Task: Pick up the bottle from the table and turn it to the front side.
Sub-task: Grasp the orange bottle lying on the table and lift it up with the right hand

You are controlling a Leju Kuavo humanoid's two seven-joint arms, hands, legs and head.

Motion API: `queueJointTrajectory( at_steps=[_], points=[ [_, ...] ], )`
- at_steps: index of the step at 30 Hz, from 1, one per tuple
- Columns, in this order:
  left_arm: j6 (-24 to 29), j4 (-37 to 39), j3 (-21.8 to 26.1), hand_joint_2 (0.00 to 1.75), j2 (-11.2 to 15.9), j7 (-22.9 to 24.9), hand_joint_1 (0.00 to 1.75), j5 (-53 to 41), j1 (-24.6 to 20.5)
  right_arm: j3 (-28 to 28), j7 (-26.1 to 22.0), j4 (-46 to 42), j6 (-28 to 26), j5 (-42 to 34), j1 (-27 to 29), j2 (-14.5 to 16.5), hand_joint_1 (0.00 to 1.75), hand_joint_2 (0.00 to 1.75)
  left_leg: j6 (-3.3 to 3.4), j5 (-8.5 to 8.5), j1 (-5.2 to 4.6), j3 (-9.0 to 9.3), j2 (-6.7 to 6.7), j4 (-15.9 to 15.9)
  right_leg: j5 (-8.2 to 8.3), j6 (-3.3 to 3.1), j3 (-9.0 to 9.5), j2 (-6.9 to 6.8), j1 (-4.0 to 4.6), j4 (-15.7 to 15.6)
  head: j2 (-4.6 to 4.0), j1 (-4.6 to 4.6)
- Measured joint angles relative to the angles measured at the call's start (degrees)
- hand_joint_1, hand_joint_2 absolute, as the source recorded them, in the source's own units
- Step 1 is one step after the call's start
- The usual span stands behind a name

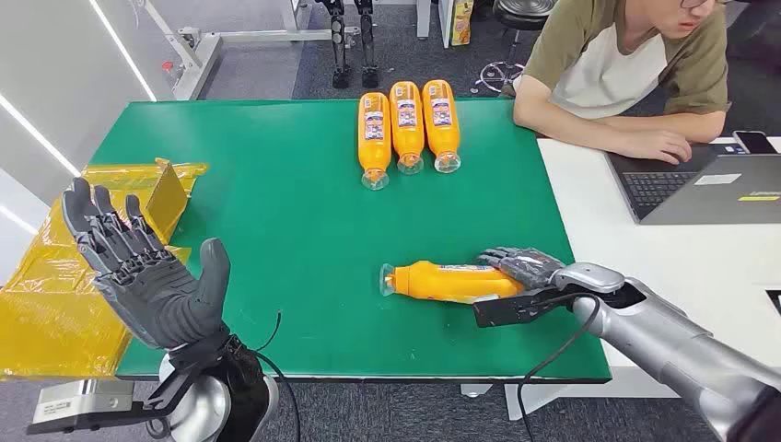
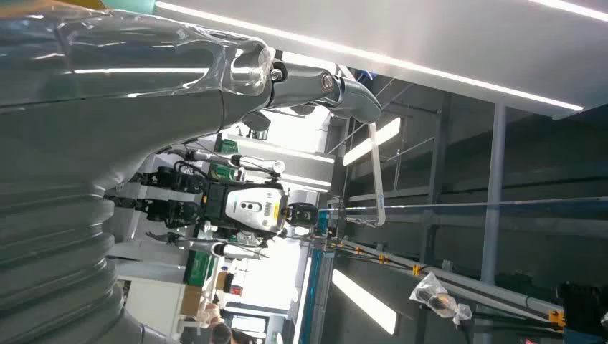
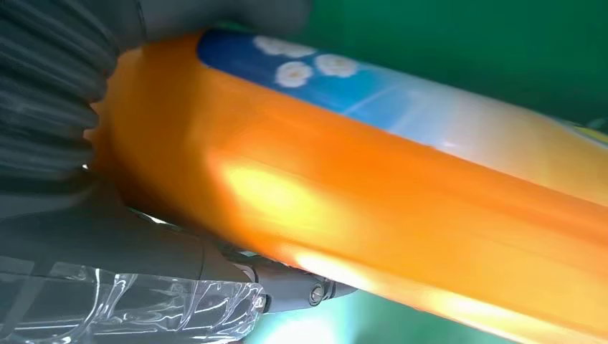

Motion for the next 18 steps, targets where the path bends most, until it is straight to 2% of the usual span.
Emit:
queueJointTrajectory(
  at_steps=[9,18],
  points=[
    [0.0,0.0,0.0,1.75,-0.01,0.0,0.0,-0.57,0.11,-0.06,-1.57,2.56,-4.85,0.2,0.49,2.3,1.75,1.75,0.0,0.0,0.0,0.01,0.01,0.0,0.0,0.0,0.0,0.0,0.0,0.0,0.0,0.0],
    [0.0,0.0,0.0,1.75,-0.01,0.0,0.0,-0.76,0.3,-0.64,-1.71,4.09,-5.56,0.22,0.62,3.65,1.75,1.75,0.0,0.0,0.0,0.03,0.01,0.01,0.0,0.0,0.01,0.01,0.0,0.0,0.0,0.01]
  ],
)
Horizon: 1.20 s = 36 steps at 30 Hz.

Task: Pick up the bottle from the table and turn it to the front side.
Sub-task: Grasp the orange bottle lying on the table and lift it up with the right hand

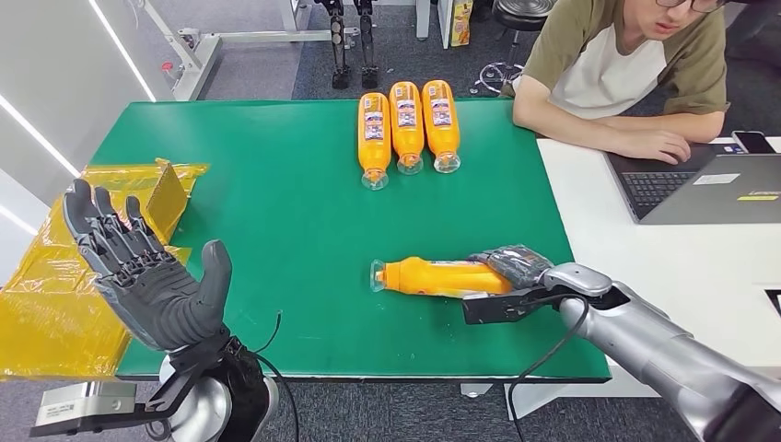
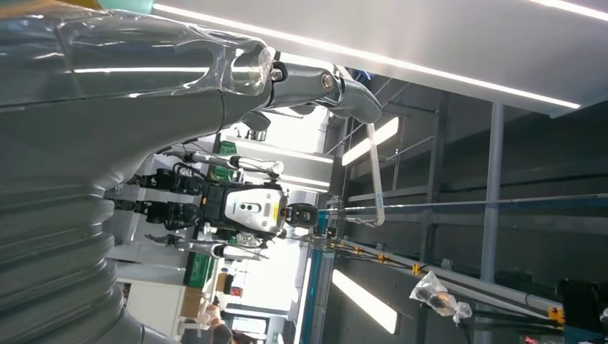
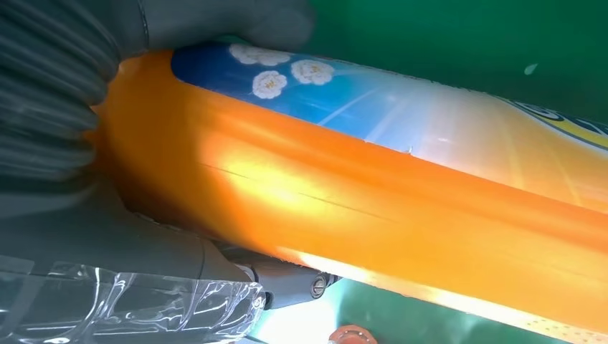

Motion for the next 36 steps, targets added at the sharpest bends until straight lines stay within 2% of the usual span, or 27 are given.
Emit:
queueJointTrajectory(
  at_steps=[7,11,13,16,18,21,24,29,32,36],
  points=[
    [0.0,0.0,0.0,1.75,0.0,0.0,0.0,-0.05,0.07,-0.13,-0.26,0.54,-0.81,0.2,0.17,0.44,1.75,1.75,0.0,0.0,0.0,0.01,0.0,0.01,0.0,0.0,0.01,0.0,0.0,0.0,0.0,0.0],
    [0.01,0.0,0.0,1.75,0.0,0.0,0.0,-0.17,0.12,-0.82,-0.67,0.91,-5.49,0.6,1.7,1.15,1.75,1.75,0.0,0.0,0.01,0.01,-0.01,0.01,0.0,0.0,0.02,-0.01,0.01,0.0,-0.01,0.0],
    [0.01,0.0,0.0,1.75,-0.01,0.0,0.0,-0.37,0.22,-1.89,-0.83,1.19,-11.07,0.57,3.69,2.36,1.75,1.75,0.0,0.0,0.01,-0.01,-0.01,0.0,0.0,0.0,0.02,-0.02,0.02,0.0,-0.01,0.0],
    [0.01,0.01,0.0,1.75,-0.22,0.0,0.0,-0.68,0.48,-5.81,-2.36,1.53,-24.04,-0.1,8.57,6.17,1.75,1.75,0.0,0.0,0.03,-0.02,-0.01,-0.01,-0.01,0.0,0.0,0.0,0.04,0.01,0.0,-0.01],
    [0.0,0.07,-0.01,1.75,-0.45,0.0,0.0,-0.59,0.5,-9.55,-4.27,1.14,-32.31,-1.15,12.33,9.18,1.75,1.75,-0.01,-0.01,0.03,-0.01,0.0,-0.03,-0.02,-0.01,-0.04,0.03,0.04,0.01,0.0,-0.01],
    [-1.04,0.89,-0.04,1.75,-0.89,0.0,0.0,0.83,0.27,-15.64,-9.06,-1.6,-40.93,-2.23,17.8,13.52,1.75,1.75,-0.01,-0.01,0.04,-0.03,-0.06,-0.06,-0.09,0.0,-0.07,-0.02,0.05,0.01,0.0,-0.01],
    [-5.54,3.61,-0.04,1.75,-1.58,0.02,0.0,2.84,-0.31,-22.24,-15.56,-5.86,-45.59,-2.55,22.74,17.95,1.75,1.75,-0.01,-0.01,0.04,-0.06,-0.12,-0.09,-0.15,-0.02,-0.07,-0.08,0.07,0.02,0.0,-0.01],
    [-17.67,11.34,0.08,1.75,-3.11,0.16,0.0,3.04,-2.04,-30.8,-23.79,-11.35,-46.05,-2.73,28.04,24.65,1.75,1.75,-0.01,-0.01,0.0,-0.04,0.01,-0.08,-0.14,-0.01,-0.07,0.0,0.06,0.02,0.0,0.01],
    [-23.12,17.0,0.4,1.75,-4.18,0.16,0.0,2.58,-3.89,-33.05,-25.11,-13.01,-46.05,-2.37,29.61,27.87,1.75,1.75,-0.01,-0.01,-0.01,-0.06,0.01,-0.06,-0.12,0.01,-0.07,-0.01,0.04,0.02,0.0,0.01],
    [-30.76,24.65,0.57,1.75,-5.28,1.21,0.0,0.4,-6.6,-33.32,-24.73,-13.46,-46.0,-3.86,29.36,31.02,1.75,1.75,-0.01,0.0,-0.01,-0.05,0.07,-0.05,-0.09,0.02,-0.07,0.04,0.03,0.02,0.0,0.0]
  ],
)
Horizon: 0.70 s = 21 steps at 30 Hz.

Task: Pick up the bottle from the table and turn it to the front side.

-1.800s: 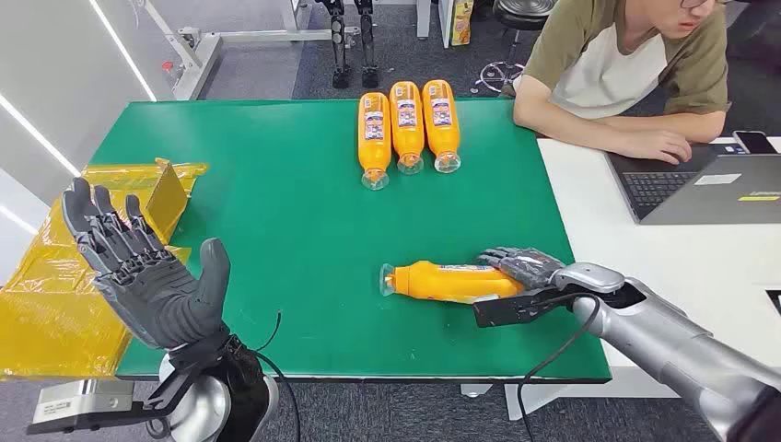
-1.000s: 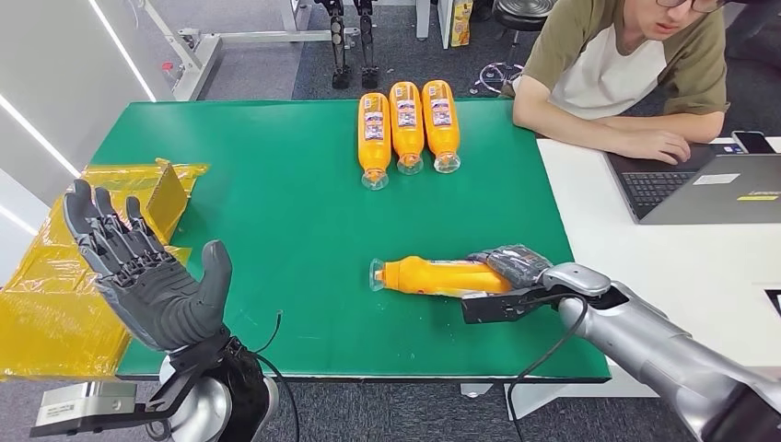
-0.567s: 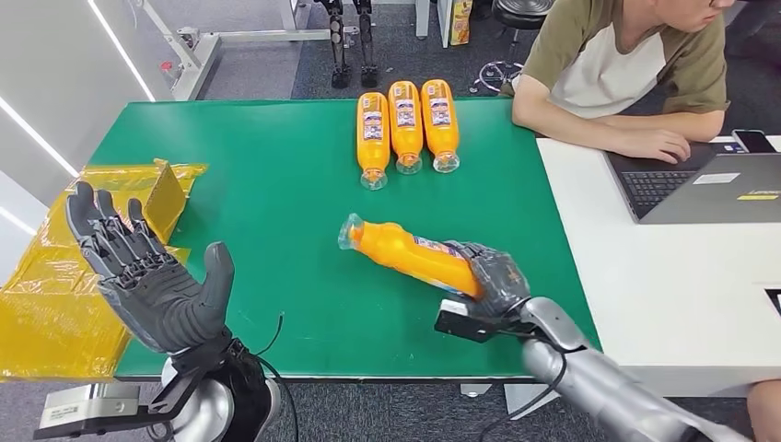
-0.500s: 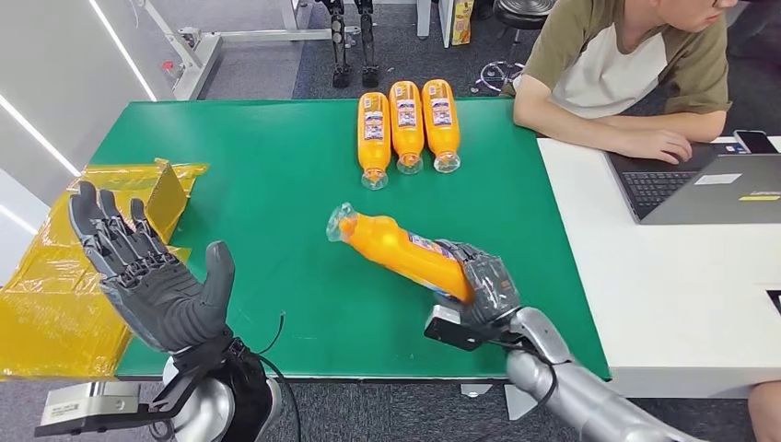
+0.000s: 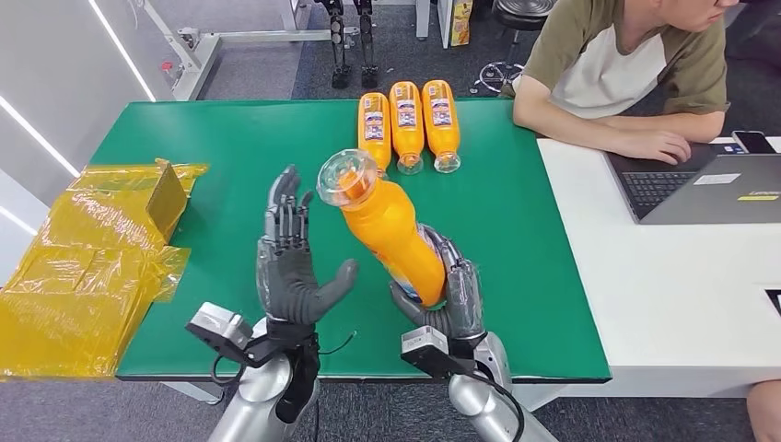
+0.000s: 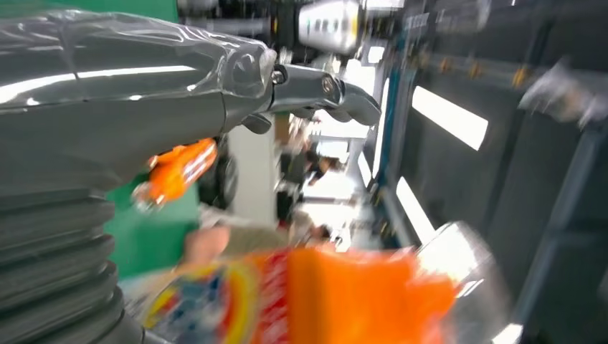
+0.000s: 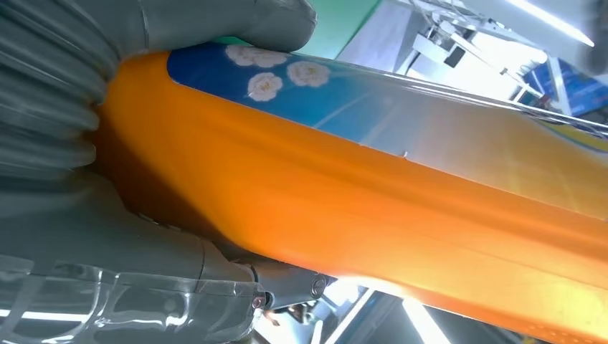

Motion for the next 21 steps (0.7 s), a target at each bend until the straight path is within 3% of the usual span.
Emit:
queueJointTrajectory(
  at_steps=[8,21],
  points=[
    [-7.1,5.72,0.03,1.75,-0.68,0.19,0.0,-2.53,-1.22,2.41,5.15,1.95,1.49,4.03,-1.64,2.01,1.75,1.75,0.0,0.0,0.01,-0.01,0.0,0.0,-0.01,-0.01,-0.02,0.0,-0.01,0.0,-0.01,-0.01],
    [-8.76,6.09,2.49,1.75,-0.86,0.17,0.0,-2.57,-1.45,3.27,13.03,3.63,5.98,16.9,-2.0,2.1,1.75,1.75,0.0,0.0,0.01,-0.02,0.0,0.01,-0.01,0.0,-0.05,0.0,-0.01,0.0,0.0,0.0]
  ],
)
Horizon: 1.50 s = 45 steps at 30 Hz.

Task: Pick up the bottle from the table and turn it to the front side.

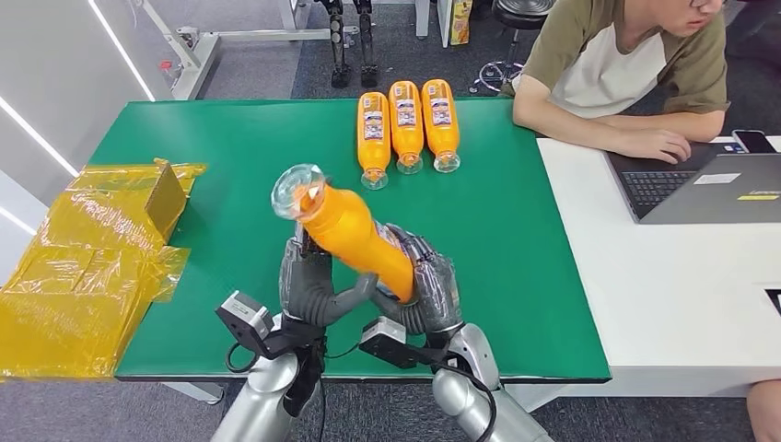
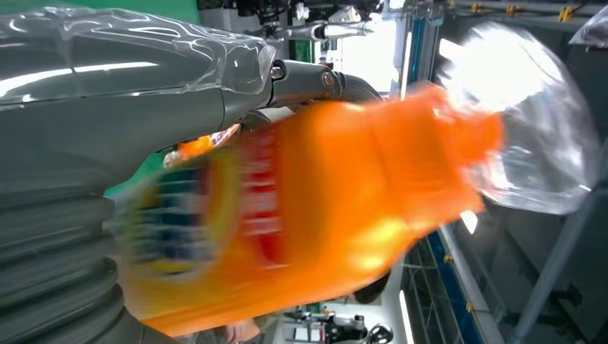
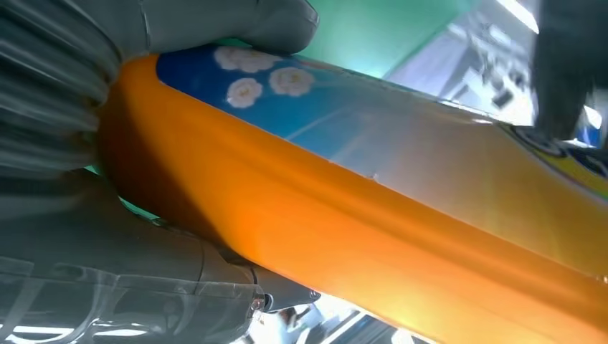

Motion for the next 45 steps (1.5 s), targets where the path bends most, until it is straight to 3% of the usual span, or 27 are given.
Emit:
queueJointTrajectory(
  at_steps=[23,27,34,38,43,44,45],
  points=[
    [-2.36,-2.37,4.27,1.75,0.45,1.13,0.0,-3.69,0.87,-3.11,10.21,-7.91,1.74,21.63,8.7,-0.93,1.75,1.75,0.0,-0.01,0.0,-0.05,0.01,0.0,-0.01,0.0,-0.06,0.01,0.0,-0.01,0.0,0.0],
    [-3.61,-2.45,4.31,1.75,0.44,1.21,1.75,-4.19,0.87,-3.8,11.77,-9.72,1.34,24.94,10.04,-0.96,1.75,1.75,0.0,-0.01,0.0,-0.05,0.02,0.0,-0.01,0.0,-0.06,0.02,0.0,-0.01,0.0,0.0],
    [-4.26,-2.45,4.29,1.75,0.39,1.64,1.75,-4.97,0.87,-4.44,13.47,-10.86,0.29,28.21,10.76,-0.96,1.75,1.75,0.0,-0.01,0.0,-0.05,0.03,0.0,-0.01,0.0,-0.07,0.02,0.0,-0.01,0.0,0.0],
    [-5.03,-2.45,4.13,1.75,-0.21,2.2,1.75,-6.13,0.87,-5.6,18.46,-12.03,-3.02,38.47,11.31,-0.95,1.75,1.75,0.0,-0.01,0.0,-0.05,0.05,0.01,0.0,0.0,-0.07,0.05,-0.01,-0.01,0.0,0.0],
    [-5.07,-2.44,4.11,1.75,-0.22,2.23,1.75,-5.69,0.87,-5.81,19.26,-12.09,-3.21,41.18,11.36,-0.92,1.75,1.75,0.0,-0.01,0.0,-0.05,0.06,0.0,0.0,0.0,-0.07,0.05,-0.01,-0.01,0.0,0.0],
    [-5.07,-2.44,4.11,1.75,-0.22,2.23,1.75,-5.57,0.87,-5.82,19.38,-12.08,-3.24,41.57,11.36,-0.91,1.7,1.75,0.0,-0.01,0.0,-0.05,0.05,0.0,0.0,0.0,-0.07,0.05,-0.01,-0.01,0.0,0.0],
    [-5.07,-2.44,4.11,1.75,-0.22,2.22,1.75,-5.5,0.87,-5.82,19.5,-12.05,-3.26,41.91,11.34,-0.9,1.28,1.75,0.0,-0.01,0.0,-0.05,0.05,0.0,0.0,0.0,-0.07,0.05,-0.01,-0.01,0.0,0.0]
  ],
)
